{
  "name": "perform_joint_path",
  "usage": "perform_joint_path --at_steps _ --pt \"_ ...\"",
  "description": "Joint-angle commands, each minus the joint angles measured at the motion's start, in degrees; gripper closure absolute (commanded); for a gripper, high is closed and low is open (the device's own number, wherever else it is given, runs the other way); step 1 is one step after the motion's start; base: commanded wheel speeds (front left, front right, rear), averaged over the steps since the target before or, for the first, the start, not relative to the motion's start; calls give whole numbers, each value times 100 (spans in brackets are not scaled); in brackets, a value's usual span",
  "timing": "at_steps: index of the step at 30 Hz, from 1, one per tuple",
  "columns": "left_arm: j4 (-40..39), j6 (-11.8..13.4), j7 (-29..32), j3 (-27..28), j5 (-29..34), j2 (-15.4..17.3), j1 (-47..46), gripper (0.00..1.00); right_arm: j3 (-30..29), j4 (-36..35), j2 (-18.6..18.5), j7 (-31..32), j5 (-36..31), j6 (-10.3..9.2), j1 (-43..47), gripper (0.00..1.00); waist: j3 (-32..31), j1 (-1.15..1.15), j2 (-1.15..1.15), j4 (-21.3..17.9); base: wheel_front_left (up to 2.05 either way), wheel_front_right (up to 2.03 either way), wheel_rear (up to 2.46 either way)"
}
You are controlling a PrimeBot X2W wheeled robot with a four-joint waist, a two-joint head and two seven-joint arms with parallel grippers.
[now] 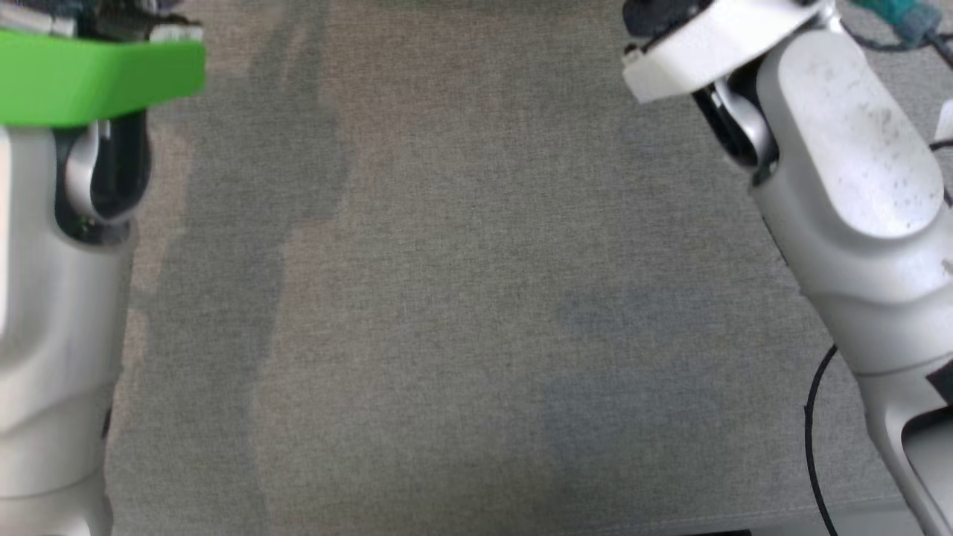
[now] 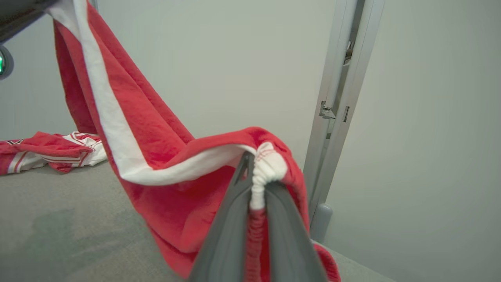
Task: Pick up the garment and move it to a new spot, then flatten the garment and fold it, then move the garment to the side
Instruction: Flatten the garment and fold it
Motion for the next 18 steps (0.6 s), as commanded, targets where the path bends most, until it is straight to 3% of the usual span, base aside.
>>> perform_joint_path --at_steps 1,9,11,18 --pt "-194 -17 -1 101 9 -55 283 100 34 -176 -94 -26 62 -6 279 100 -99 -1 0 53 0 0 0" --pt "-1340 -17 0 402 113 -331 2126 100 135 -1435 -495 -27 345 -6 2038 100 -871 -1 0 266 0 0 0" --pt "-1676 -17 -1 387 268 -380 2835 100 -15 -1883 -545 -27 383 -6 2862 100 -1282 -1 0 349 0 0 0" --pt "-2354 -18 -2 419 639 -528 4343 100 -249 -2750 -444 -27 314 -6 4676 100 -2051 -1 0 445 0 0 0"
